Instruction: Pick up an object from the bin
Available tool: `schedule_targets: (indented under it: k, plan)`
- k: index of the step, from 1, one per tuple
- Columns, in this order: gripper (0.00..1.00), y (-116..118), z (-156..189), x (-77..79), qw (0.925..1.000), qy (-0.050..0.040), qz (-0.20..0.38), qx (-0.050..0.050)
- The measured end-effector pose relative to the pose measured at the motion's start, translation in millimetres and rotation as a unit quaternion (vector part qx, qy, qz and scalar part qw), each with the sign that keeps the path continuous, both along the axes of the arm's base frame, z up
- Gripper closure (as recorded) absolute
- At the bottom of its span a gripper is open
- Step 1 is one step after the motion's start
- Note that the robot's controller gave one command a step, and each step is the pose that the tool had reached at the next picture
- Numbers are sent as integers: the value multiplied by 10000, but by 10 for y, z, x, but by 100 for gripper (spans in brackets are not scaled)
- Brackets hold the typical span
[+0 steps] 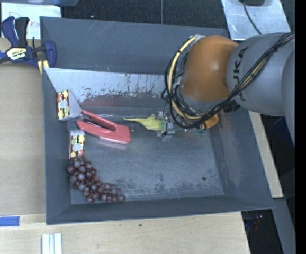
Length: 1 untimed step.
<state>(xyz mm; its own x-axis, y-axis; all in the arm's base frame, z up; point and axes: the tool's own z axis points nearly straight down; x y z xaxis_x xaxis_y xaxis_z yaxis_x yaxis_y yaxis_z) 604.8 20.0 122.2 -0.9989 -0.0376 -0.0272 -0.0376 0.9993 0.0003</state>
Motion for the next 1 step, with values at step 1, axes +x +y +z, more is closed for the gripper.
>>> schedule_targets:
  k: [1]
  plan:
    - [100, -1, 494, -7, 10000, 16, 1, 0]
